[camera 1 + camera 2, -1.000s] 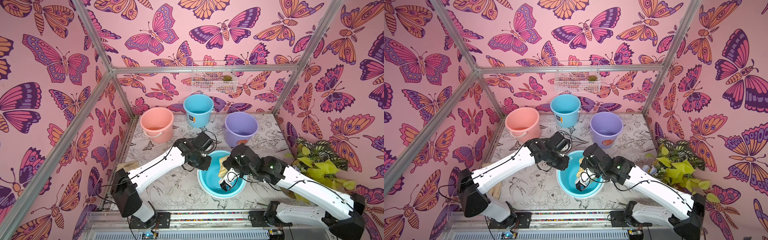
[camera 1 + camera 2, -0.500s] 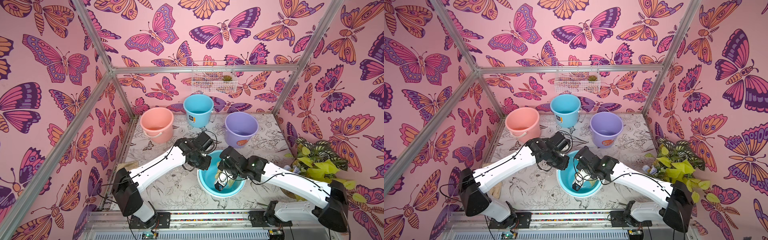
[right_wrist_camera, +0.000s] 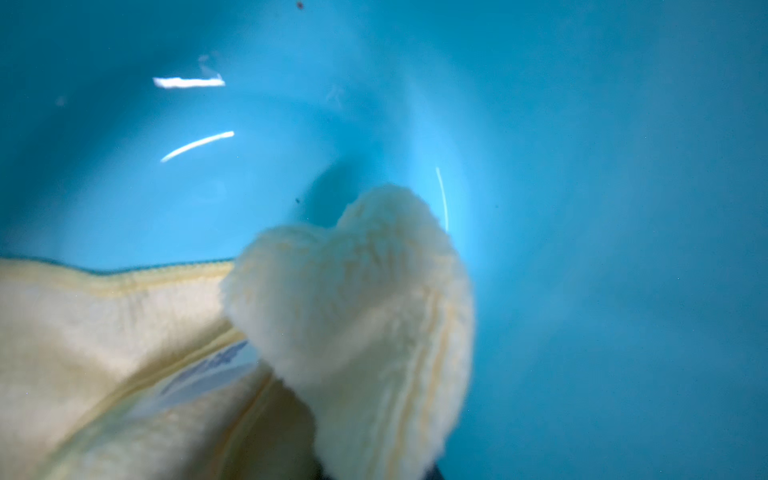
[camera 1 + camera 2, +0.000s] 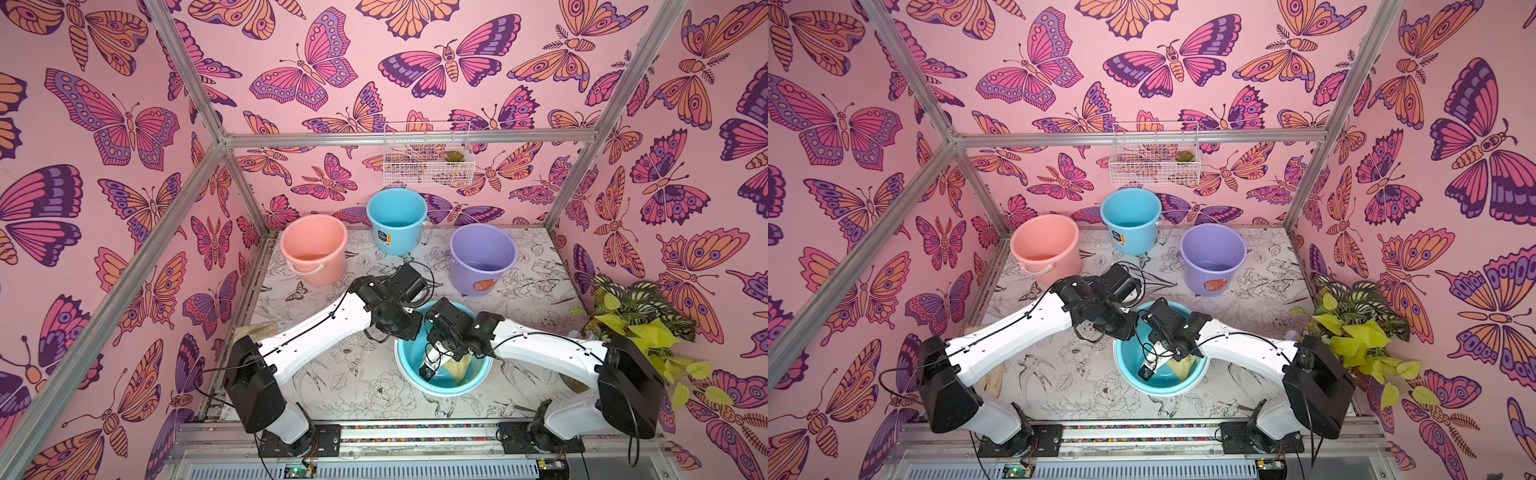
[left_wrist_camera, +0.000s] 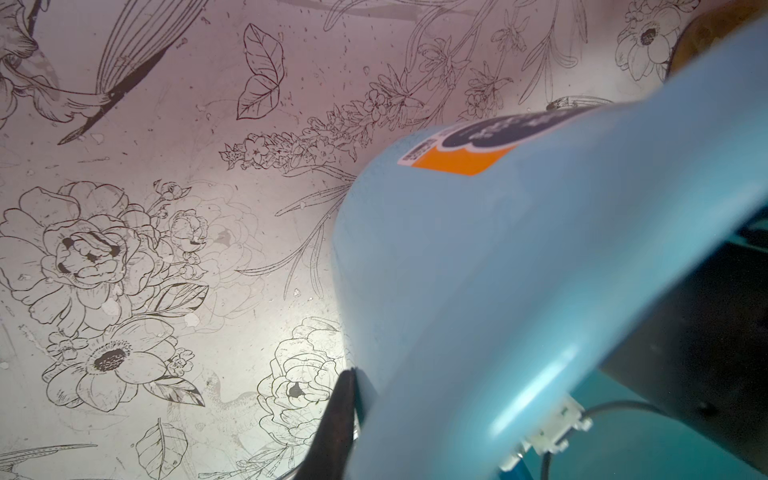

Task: Wipe the inside of the bucket with a cloth
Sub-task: Wipe the dirt from the inside of the bucket.

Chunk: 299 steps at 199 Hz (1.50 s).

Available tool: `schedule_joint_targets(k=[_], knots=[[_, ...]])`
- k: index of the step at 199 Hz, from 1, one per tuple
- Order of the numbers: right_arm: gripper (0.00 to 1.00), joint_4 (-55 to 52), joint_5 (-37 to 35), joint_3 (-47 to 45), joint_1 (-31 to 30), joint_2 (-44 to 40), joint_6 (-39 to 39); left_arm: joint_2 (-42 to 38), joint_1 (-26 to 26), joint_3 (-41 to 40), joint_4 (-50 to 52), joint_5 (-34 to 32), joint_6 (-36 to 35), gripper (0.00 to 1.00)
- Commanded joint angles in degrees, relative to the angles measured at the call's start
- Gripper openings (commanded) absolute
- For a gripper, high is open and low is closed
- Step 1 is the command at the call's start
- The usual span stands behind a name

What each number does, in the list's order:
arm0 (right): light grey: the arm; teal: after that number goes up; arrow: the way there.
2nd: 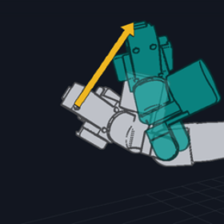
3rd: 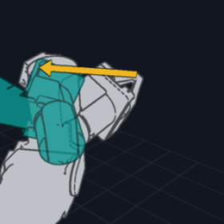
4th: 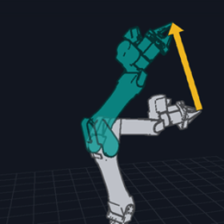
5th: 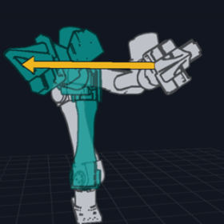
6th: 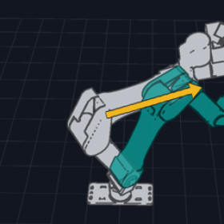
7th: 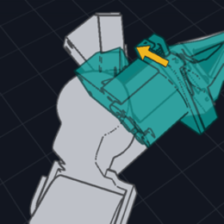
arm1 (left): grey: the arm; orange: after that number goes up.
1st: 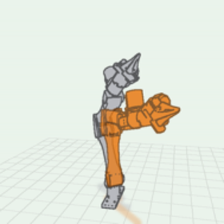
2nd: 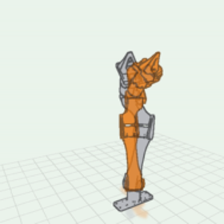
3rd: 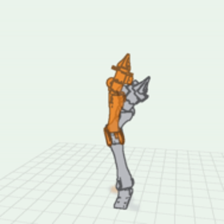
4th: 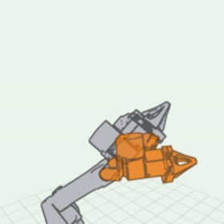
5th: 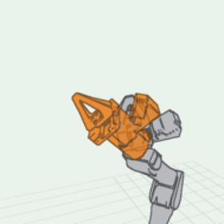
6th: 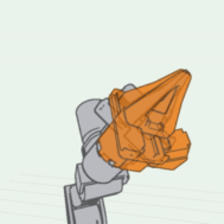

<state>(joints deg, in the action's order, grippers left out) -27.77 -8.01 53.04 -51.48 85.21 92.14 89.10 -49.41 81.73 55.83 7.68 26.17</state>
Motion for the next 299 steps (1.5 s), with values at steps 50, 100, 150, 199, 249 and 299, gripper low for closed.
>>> schedule_joint_targets(k=[50,100,150,199,249,299], knots=[[0.0,8.16,7.4,-5.59,1.64,7.43,-7.37,-2.3,0.28,0.62,-0.02,0.67,0.71,0.0],[0.0,9.14,8.1,-6.2,1.63,5.36,-9.08,-2.57,0.28,0.19,-0.02,0.49,0.79,0.0],[0.0,8.09,11.22,-4.88,1.56,-7.55,-4.44,-2.27,0.28,0.31,-0.1,0.4,0.7,0.0],[0.0,5.79,13.4,0.4,0.32,-12.53,7.2,-1.55,0.28,0.88,-0.11,0.83,0.36,0.0],[0.0,-0.12,13.43,9.92,-3.16,-9.34,17.04,-1.58,0.19,0.53,-0.08,1.02,0.45,0.0],[0.0,-0.03,6.67,11.53,-3.89,-8.12,17.49,-1.55,0.19,0.62,-0.09,1.11,0.55,0.0]])
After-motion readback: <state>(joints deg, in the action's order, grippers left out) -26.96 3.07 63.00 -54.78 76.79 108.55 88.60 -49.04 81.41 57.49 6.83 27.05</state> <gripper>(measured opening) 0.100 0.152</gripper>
